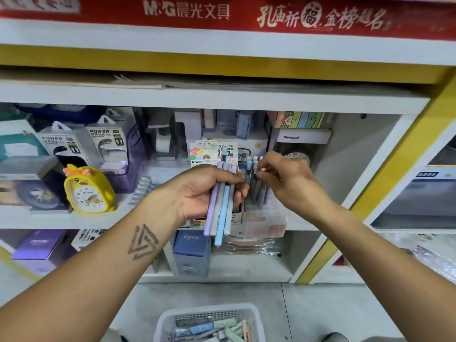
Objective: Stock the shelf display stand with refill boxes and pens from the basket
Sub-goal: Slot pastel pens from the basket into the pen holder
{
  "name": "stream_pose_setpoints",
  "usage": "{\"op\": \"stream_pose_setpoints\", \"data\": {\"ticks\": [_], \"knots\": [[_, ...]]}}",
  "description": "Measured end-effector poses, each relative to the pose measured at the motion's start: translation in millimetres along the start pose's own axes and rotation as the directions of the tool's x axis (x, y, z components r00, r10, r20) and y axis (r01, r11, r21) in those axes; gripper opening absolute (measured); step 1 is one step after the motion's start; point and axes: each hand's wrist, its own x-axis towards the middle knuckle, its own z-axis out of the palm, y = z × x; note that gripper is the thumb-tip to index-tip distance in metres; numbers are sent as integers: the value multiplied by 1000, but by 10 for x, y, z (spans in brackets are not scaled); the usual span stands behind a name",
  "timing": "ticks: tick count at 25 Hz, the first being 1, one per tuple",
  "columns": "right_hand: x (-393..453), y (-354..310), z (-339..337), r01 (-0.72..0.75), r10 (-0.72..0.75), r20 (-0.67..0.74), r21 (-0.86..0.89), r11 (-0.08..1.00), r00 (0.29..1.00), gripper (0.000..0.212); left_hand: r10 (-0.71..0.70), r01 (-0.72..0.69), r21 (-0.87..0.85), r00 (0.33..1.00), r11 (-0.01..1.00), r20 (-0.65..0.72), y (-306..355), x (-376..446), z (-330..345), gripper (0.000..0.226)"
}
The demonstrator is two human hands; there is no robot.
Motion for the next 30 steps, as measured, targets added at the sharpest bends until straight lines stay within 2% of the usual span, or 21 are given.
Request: {"op": "stream_pose_setpoints", "data": {"ticks": [3, 6, 7, 9, 11, 13, 14, 16, 17, 18, 19, 21, 24, 27, 30], "knots": [[-21, -29, -32, -1, -1, 64, 26, 1000, 998, 15, 9, -10, 21, 1000, 1000, 29, 7, -34, 2, 26], [-30, -53, -27, -1, -2, 101, 28, 1000, 995, 8, 28, -29, 41, 999, 999, 39, 11, -62, 2, 29], [-25, -57, -24, 19, -18, 74, -10, 1000, 997, 5, 37, -39, 47, 998, 998, 41, 14, -70, 0, 29], [-5, -40, 5, 86, -84, 18, -206, 975, 996, 10, 50, -52, 49, 997, 997, 55, 14, -82, -1, 26], [20, -36, 29, 81, -70, 43, -389, 918, 997, 19, 58, -63, 66, 995, 996, 81, 4, -96, 2, 19], [53, -45, 28, 42, -24, 49, -402, 915, 999, 22, 49, -62, 99, 990, 993, 130, -11, -106, 4, 14], [74, -70, 28, 0, 1, 4, -328, 945, 1000, 23, 33, -52, 114, 986, 992, 161, -20, -109, 11, 14], [146, -156, 11, -188, 189, -86, 23, 982, 978, 25, -3, -30, 148, 976, 988, 219, -42, -109, 30, 14], [186, -202, -1, -289, 313, -45, 277, 916, 949, 26, -19, -23, 169, 970, 985, 242, -56, -103, 38, 15], [211, -242, -10, -358, 394, 35, 498, 790, 918, 25, -35, -15, 190, 965, 982, 260, -72, -96, 46, 17], [221, -271, -18, -395, 429, 108, 630, 668, 897, 23, -55, -5, 211, 959, 977, 278, -85, -87, 55, 20], [219, -285, -31, -418, 431, 191, 739, 529, 882, 14, -91, 11, 255, 949, 967, 302, -110, -69, 68, 23], [220, -261, -51, -416, 461, 189, 786, 458, 867, 10, -112, 32, 273, 953, 961, 282, -123, -54, 66, 27], [259, -177, -107, -367, 615, 16, 815, 449, 788, 6, -128, 61, 265, 962, 962, 243, -100, -60, 27, 33], [291, -66, -180, -331, 688, -159, 786, 523, 708, 10, -154, 107, 253, 973, 961, 173, -43, -72, -55, 24]]}}
